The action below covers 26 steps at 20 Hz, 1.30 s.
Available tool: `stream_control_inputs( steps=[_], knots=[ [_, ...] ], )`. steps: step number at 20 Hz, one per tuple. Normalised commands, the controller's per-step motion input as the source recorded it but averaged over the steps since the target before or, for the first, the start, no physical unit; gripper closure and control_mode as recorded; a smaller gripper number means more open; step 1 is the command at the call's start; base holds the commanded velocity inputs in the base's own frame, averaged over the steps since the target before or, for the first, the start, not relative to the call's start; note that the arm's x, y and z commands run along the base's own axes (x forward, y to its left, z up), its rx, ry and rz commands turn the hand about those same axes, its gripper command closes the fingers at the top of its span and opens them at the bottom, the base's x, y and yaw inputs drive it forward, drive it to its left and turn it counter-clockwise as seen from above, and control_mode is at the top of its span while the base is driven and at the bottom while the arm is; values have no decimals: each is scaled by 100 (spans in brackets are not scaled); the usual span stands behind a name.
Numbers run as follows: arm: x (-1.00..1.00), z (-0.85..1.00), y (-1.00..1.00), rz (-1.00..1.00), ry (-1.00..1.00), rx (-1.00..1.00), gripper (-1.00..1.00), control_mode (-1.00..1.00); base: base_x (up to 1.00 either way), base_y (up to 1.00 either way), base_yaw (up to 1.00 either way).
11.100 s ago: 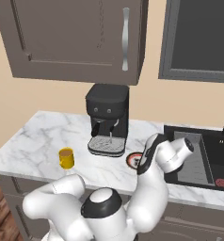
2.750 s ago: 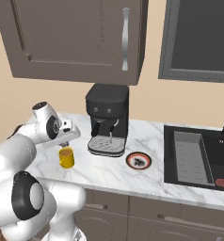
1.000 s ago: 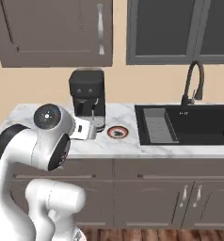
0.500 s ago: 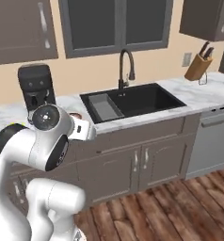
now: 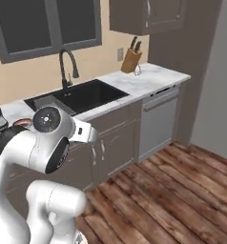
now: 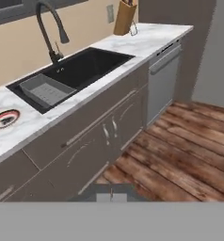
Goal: Take a sugar cube from the saucer and place it inside the coffee. Then, grab milk from the fridge and place it next to the coffee on the counter to sweeten the coffee.
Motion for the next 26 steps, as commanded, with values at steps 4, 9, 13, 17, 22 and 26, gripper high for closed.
stream_control_inputs(
  steps=[4,9,13,17,22,26],
  knots=[
    [0,0,0,0,0,0,100,100,2,-34,-55],
    [0,0,0,0,0,0,100,100,33,-42,-51],
    [0,0,0,0,0,0,100,100,81,-57,-39],
    [0,0,0,0,0,0,100,100,100,-67,-34],
    [0,0,0,0,0,0,100,100,100,-80,-29],
    [0,0,0,0,0,0,100,100,100,-98,-24]
  ],
)
